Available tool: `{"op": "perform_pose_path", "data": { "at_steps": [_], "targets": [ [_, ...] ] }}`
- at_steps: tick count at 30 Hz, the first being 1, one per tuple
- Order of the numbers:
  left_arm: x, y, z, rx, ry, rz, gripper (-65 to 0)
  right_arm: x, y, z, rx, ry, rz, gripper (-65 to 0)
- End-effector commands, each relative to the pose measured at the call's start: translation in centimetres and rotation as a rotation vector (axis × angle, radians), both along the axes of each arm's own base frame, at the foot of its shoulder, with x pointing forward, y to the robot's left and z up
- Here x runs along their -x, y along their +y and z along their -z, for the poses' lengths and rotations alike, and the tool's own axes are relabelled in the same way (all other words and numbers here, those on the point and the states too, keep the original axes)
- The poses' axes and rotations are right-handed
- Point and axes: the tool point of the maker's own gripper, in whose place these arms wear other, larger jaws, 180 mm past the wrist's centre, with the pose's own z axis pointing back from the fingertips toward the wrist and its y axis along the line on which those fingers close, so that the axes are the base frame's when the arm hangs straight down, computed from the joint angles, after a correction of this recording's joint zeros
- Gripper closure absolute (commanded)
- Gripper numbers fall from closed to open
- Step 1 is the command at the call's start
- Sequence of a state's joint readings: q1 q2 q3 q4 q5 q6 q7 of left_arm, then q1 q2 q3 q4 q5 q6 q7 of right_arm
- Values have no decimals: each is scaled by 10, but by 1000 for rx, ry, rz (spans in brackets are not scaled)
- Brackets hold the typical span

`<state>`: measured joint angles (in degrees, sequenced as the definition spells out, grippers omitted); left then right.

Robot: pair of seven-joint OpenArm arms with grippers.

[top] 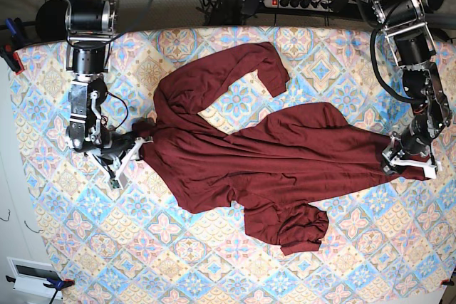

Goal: Layout the t-shirt on the table in an organized manner, then fold the t-shirt properly
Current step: 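Grasp the shirt edges with both grippers near the collar and hem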

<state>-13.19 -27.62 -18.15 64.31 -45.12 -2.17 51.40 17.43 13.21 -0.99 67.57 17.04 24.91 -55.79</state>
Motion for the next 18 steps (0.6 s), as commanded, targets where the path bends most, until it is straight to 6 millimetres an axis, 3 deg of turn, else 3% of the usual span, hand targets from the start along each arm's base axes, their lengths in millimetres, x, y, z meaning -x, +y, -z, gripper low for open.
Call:
{"op": "perform_pose_path", "data": {
  "at_steps": [1, 7, 14, 18],
  "targets": [
    [-12, 5, -21, -23, -55, 6, -365, -14, -4, -18, 3, -53, -1, -211],
    [-12, 4, -20, -25, -56, 9, -365, -12, -2, -14, 2, -43, -4, -211],
    [-12, 4, -20, -25, -56, 9, -365, 4, -7, 19, -18, 62, 23, -211],
    [-12, 4, -20, -23, -56, 9, -365, 5, -7, 21, -19, 68, 24, -237]
  ]
}}
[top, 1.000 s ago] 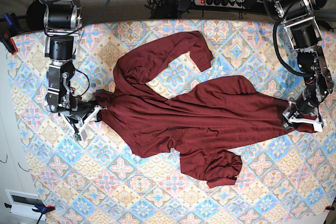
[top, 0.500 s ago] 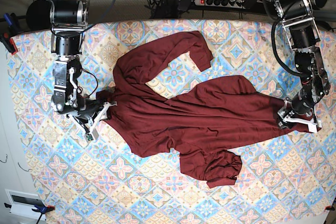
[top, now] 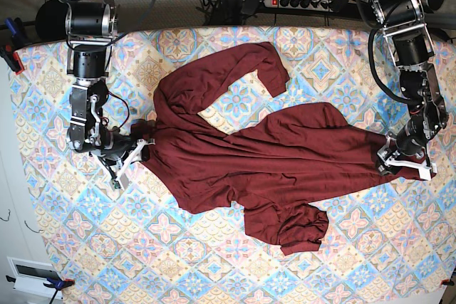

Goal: Layout the t-shirt on the table in an organized manner, then fold the t-shirt properly
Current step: 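Grasp the shirt edges with both grippers near the collar and hem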

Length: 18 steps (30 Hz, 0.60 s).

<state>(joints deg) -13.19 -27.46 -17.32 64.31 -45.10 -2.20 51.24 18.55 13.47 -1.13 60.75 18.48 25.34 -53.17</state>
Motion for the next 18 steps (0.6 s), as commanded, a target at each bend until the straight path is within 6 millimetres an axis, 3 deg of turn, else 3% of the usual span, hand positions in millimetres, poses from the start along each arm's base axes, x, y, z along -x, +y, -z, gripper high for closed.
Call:
{"op": "perform_pose_path", "data": {
  "at_steps": [1, 5, 7, 12, 18],
  "targets": [
    [-12, 8, -22, -21, -60, -3, -365, 1, -6, 0, 30, 21, -3, -264],
    [-12, 8, -22, -20, -59, -3, -365, 2, -8, 0, 30, 25, 3, -400],
    [-12, 8, -22, -20, -59, -3, -365, 2, -7, 0, 30, 24, 2, -438],
    [-12, 8, -22, -20, -59, -3, -365, -6, -4, -15, 41, -25, -14, -442],
    [-11, 8, -22, -20, -57, -2, -365, -8, -8, -17, 41, -35, -5, -442]
  ]
}}
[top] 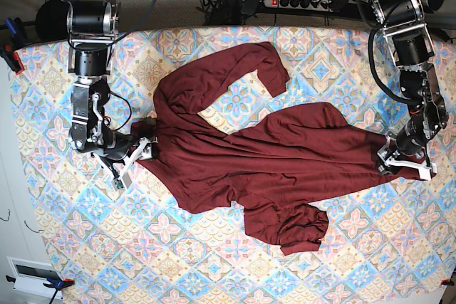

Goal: Layout the t-shirt on the table in an organized manner, then fold the t-shirt properly
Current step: 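Grasp the shirt edges with both grippers near the collar and hem, then pull both grippers apart to straighten the shirt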

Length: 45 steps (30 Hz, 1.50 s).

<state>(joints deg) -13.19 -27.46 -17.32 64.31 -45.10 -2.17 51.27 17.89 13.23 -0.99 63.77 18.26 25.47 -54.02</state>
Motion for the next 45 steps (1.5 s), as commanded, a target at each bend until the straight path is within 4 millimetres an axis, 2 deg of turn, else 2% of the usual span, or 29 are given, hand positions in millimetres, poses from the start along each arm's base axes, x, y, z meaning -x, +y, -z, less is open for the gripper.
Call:
{"op": "perform_pose_path", "data": {
  "at_steps": [1, 13, 16, 20, 23, 28, 29, 34, 37, 40, 45],
  "targets": [
    [-11, 8, -22, -20, -58, -2, -365, -6, -11, -8, 31, -9, 11, -442],
    [-12, 8, -22, -19, -59, -2, -365, 8, -9, 7, 38, 32, 2, -436],
    [-12, 8, -22, -19, -59, -2, -365, 12, -17, 12, 95, 47, -6, -347],
    [-12, 5, -20, -11, -59, 0, -365, 17, -45, 19, 288, 76, -33, -142],
    [-13, -5, -16, 10, -57, 6, -365, 18, -51, 21, 338, 54, -45, -3],
    [-13, -8, -14, 16, -57, 8, -365, 28, -56, 27, 338, 63, -38, 0],
    [-14, -10, -13, 20, -57, 10, -365, 31, -61, 28, 347, 66, -36, 0],
    [-14, -15, -11, 31, -56, 13, -365, 36, -99, 21, 343, 62, 73, 0],
    [-12, -16, -9, 34, -50, 14, -365, 42, -133, 13, 353, 63, 159, 0],
    [-12, -16, -8, 32, -48, 14, -365, 45, -157, 5, 376, 57, 198, 0],
    [-12, -17, -8, 34, -48, 14, -365, 47, -181, -6, 421, 53, 212, 0]
  ]
}}
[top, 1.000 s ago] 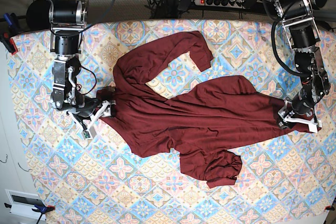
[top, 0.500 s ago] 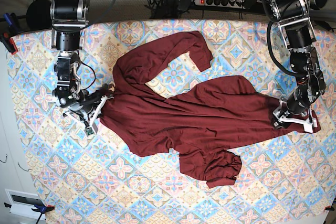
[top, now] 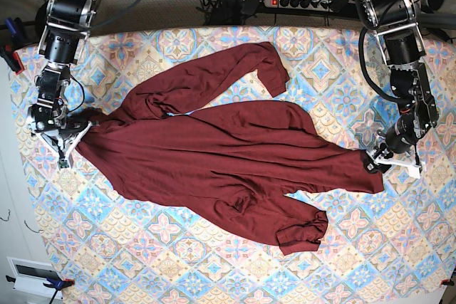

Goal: Layout the t-shirt on the table in an organized manner, then fold the t-shirt properly
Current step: 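Pull both grippers apart to straighten the shirt, then drag the held shirt edge along the table with the right gripper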

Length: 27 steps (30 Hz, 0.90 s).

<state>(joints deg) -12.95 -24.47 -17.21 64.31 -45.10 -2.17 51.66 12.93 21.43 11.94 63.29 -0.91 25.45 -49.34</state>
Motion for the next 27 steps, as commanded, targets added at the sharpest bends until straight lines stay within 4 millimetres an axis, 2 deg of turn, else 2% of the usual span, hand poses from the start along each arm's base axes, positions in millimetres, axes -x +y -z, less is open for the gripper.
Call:
{"op": "perform_pose_path", "data": {
  "at_steps": [1, 5, 8, 13, 17, 21, 24, 27],
  "targets": [
    [-12, 8, -20, -19, -58, -5, -365, 1, -16, -8, 42, 12, 17, 0],
    [-12, 8, -21, -19, -59, -3, -365, 0, -16, -12, 50, 11, 15, -11],
    [-11, 8, -20, -19, -57, -2, -365, -4, -15, -23, 70, 0, 7, -73],
    [-11, 8, -20, -19, -57, -2, -365, -25, -7, -73, 136, -124, -35, -176],
    [-11, 8, -20, -19, -57, -2, -365, -29, 4, -91, 170, -175, -76, -222],
    [-11, 8, -20, -19, -57, -2, -365, -40, 45, -80, 176, -150, -212, -281],
    [-11, 8, -20, -19, -57, -2, -365, -69, 85, -96, 202, -184, -343, -320],
    [-11, 8, -20, -19, -57, -2, -365, -95, 115, -107, 233, -193, -443, -345]
  ]
}}
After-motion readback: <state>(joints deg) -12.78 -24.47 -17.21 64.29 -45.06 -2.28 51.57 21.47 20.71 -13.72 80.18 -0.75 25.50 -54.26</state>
